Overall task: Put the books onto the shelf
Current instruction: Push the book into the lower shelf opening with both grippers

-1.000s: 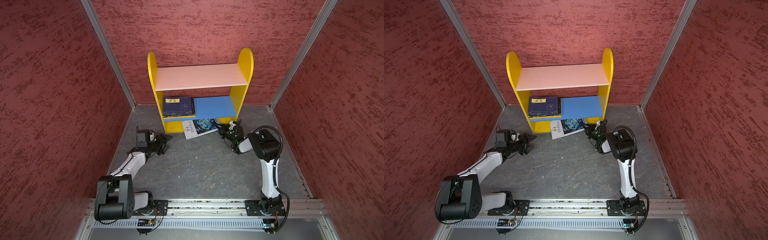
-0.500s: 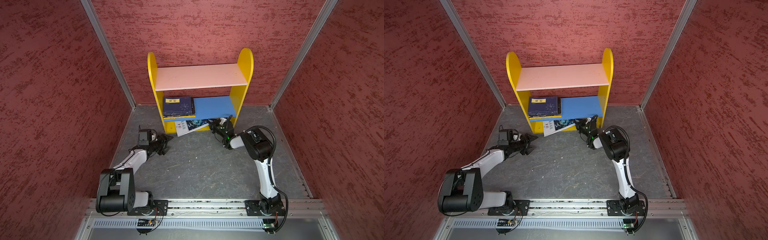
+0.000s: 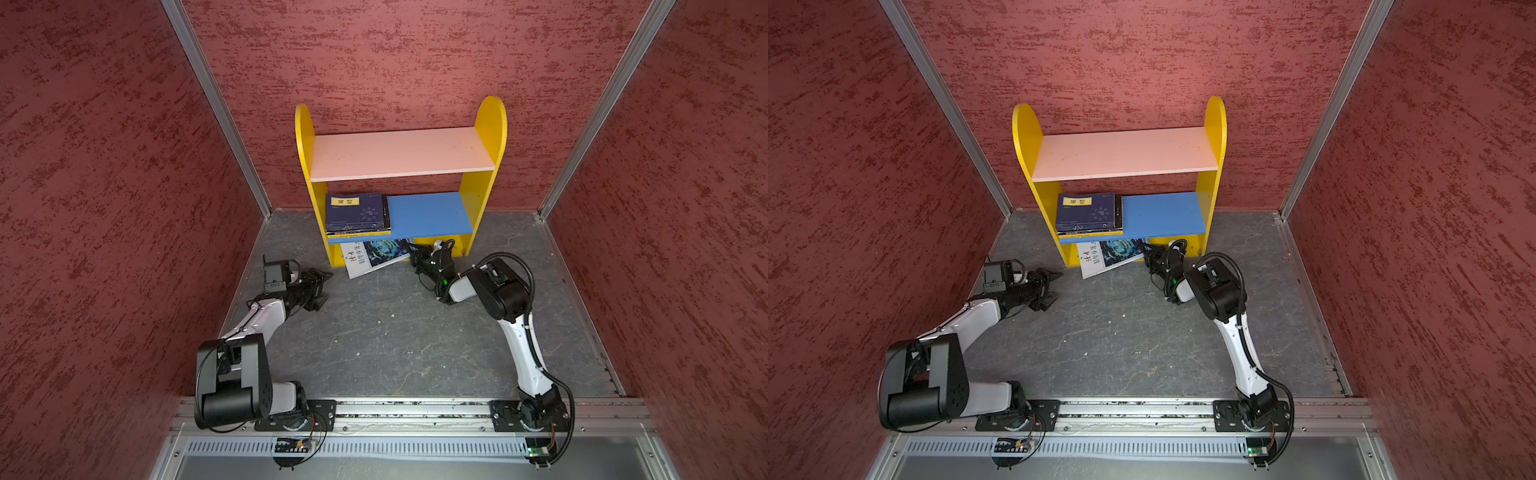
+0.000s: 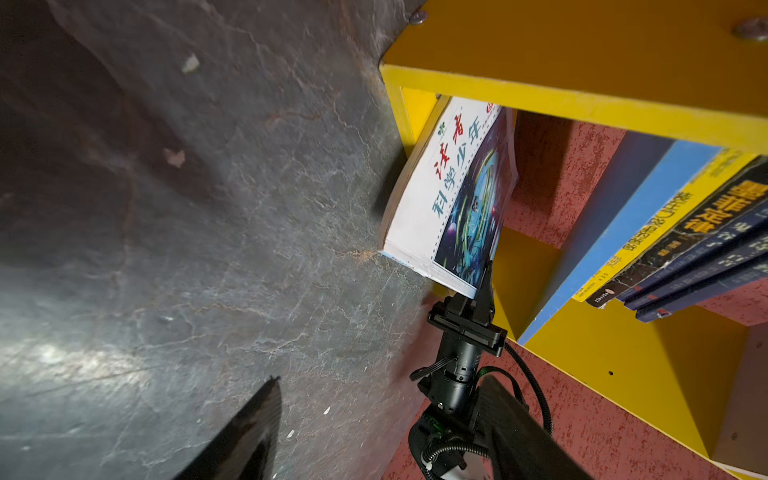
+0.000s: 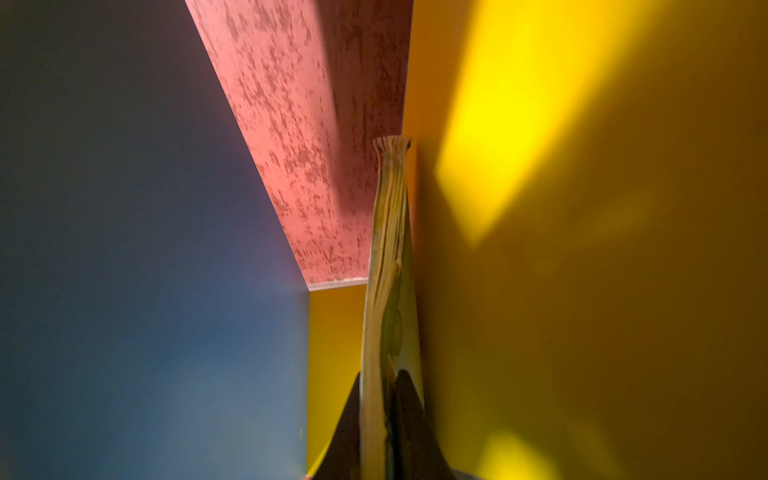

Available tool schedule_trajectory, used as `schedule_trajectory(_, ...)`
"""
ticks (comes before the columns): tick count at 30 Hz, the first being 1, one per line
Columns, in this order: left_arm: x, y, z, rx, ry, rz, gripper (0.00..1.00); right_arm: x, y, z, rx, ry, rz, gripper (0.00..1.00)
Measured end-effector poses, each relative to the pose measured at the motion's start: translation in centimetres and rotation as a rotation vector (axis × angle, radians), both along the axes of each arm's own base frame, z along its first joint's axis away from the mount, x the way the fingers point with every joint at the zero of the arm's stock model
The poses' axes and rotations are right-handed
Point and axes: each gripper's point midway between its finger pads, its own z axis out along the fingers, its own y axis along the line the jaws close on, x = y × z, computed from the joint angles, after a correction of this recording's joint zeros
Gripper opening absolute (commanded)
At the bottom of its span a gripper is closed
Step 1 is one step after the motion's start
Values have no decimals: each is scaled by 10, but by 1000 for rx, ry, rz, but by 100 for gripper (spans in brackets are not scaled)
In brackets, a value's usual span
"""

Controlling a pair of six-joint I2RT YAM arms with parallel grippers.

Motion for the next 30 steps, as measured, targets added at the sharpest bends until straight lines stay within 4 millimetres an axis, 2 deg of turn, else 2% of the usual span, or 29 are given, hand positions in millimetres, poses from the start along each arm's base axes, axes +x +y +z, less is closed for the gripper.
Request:
schedule_trajectory(5,6,5,3,-6,-4,-4,76,11,1,3,23,-14,-27,15)
schedule_trajectory(11,30,2,-8,-34,-2,-43,65,23,11,14,52,-45,-29,15)
schedule_trajectory(16,55,-11,-24,-64,-1,-87,50,19,20,10,44,-29,-14,15)
schedule_trajectory(21,80,-34,-34,-97,-14,-128,43,11,31,3,34,-9,6,15)
schedule_trajectory(26,88,-44,-46,-109,0,-115,35,7,33,-4,23,10,11,15)
schedule_trajectory(30,95,-42,-43,-108,-24,-91,32,2,33,-11,20,29,14,16)
